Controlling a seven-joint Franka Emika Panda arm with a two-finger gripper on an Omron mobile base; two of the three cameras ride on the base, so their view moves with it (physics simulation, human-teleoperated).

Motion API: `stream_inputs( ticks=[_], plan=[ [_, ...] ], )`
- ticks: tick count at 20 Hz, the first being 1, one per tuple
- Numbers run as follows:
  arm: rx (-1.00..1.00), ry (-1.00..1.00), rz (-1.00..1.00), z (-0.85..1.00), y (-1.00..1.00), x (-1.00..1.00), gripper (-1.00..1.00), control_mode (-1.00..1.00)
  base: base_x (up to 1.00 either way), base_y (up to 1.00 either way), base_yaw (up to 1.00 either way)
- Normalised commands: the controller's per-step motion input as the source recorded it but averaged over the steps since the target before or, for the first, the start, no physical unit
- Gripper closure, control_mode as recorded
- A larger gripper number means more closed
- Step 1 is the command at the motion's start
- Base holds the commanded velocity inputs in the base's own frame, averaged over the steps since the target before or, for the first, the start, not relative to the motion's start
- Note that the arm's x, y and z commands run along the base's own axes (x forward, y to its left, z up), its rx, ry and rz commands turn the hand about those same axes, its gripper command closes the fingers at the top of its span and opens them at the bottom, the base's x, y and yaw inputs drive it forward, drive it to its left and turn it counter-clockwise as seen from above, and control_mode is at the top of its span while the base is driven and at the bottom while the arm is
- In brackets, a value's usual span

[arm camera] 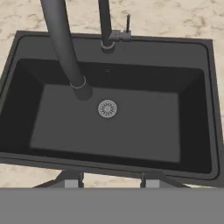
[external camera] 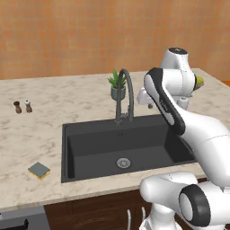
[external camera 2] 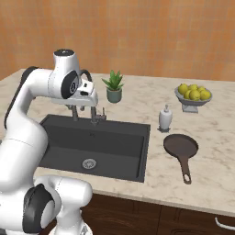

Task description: Pick the pan and sponge and place them into the sink. Then turn on the water.

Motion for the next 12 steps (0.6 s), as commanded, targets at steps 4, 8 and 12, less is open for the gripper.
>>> stream_inputs(
  ticks=[4,8,12],
  plan=[
    [0.0,0.0,0.0,-0.08,-0.38,-0.03,-1.0,-1.0,0.0,0.0,0.0],
    [0.0,0.01,0.0,-0.25,-0.97,-0.06,-1.0,-1.0,0.0,0.0,0.0],
    [0.0,0.01,-0.01,-0.27,-0.97,-0.05,-1.0,-1.0,0.0,0.0,0.0]
  ],
)
